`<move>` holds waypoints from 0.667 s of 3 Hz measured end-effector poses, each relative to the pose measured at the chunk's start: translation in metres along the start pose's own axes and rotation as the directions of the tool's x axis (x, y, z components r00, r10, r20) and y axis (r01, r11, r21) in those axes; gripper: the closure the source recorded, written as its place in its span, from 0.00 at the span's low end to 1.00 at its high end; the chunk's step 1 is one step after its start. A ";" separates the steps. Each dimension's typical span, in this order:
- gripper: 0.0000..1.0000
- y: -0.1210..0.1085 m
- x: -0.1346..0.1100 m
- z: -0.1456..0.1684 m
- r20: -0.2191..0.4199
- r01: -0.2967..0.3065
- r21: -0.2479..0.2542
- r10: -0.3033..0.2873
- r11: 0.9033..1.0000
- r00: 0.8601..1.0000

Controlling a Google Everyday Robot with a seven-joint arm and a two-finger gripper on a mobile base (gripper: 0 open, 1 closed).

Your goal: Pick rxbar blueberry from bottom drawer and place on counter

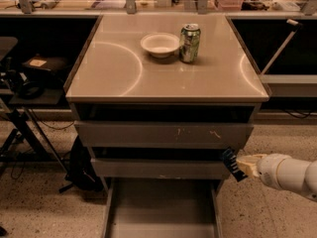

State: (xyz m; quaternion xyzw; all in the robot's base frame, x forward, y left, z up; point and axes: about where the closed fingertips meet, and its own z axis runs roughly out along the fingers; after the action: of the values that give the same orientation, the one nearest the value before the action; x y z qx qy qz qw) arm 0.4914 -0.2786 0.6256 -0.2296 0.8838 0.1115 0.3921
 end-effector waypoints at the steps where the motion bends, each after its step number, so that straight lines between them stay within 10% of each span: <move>1: 1.00 -0.001 -0.045 -0.032 0.056 0.052 0.047 -0.055 0.998 0.997; 2: 1.00 0.013 -0.127 -0.104 0.187 0.160 0.141 -0.185 0.977 0.965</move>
Offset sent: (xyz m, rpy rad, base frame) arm -0.0229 0.0725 0.3569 -0.1498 -0.6410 0.1175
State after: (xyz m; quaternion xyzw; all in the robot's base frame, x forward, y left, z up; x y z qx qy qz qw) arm 0.4924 -0.2658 0.7899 -0.2688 0.8220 0.0439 0.5002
